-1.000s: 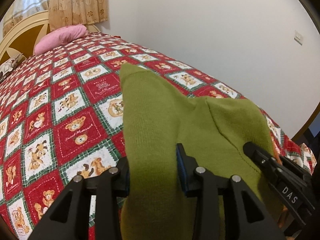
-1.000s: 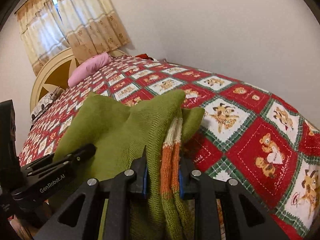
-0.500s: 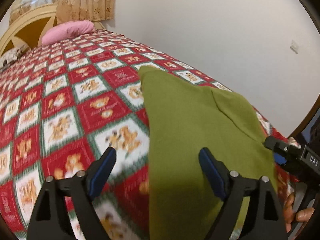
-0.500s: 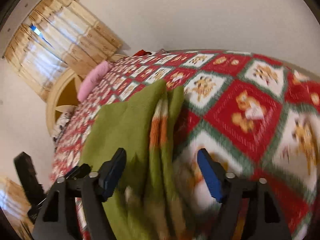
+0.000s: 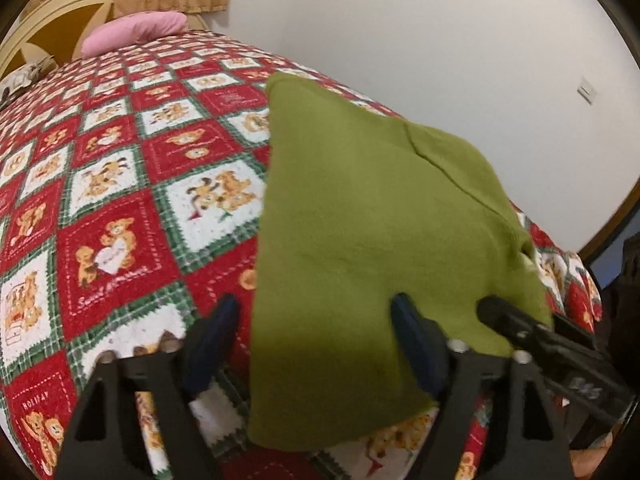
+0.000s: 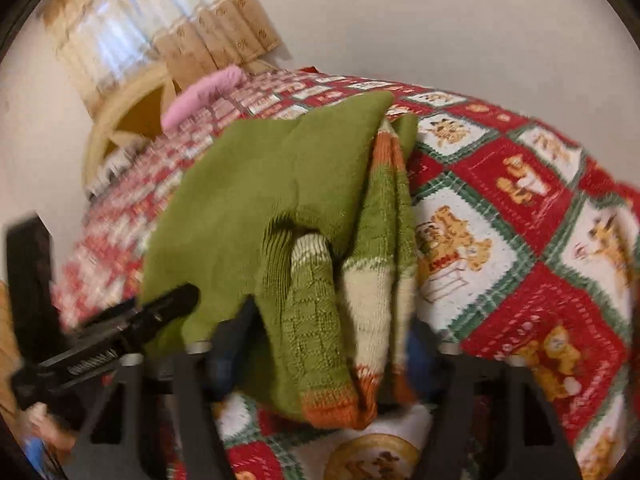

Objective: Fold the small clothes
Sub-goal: 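Lay the folded sweater down with both grippers and open them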

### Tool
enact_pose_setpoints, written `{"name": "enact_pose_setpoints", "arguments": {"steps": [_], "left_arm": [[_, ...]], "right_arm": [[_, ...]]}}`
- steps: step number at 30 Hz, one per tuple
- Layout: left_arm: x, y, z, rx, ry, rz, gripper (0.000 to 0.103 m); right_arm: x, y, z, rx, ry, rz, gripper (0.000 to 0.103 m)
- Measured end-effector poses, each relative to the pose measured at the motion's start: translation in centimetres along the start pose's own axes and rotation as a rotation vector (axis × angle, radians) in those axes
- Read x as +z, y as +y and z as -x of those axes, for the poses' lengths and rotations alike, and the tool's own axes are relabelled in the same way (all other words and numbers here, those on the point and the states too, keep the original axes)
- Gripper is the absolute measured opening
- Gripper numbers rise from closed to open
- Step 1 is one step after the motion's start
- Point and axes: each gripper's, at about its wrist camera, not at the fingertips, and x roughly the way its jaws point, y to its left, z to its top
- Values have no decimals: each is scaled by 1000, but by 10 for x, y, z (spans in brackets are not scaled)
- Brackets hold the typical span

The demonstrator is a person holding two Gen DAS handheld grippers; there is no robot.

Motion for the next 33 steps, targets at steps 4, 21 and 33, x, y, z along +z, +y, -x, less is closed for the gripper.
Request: {"name": "enact_pose_setpoints", "arguments": {"steps": [4,21,33], "left_arm": [[-1,-10,2,13,-6,-27,57],[-6,-23,22,50,17,-75,27],[-36,-20,35,134,-32,-130,52]], "right_arm": [[-4,-1,3,5,-8,-2,32],[-14,1,27,103,22,-79,18],[-40,6,44,-15,-47,-57,32]]}}
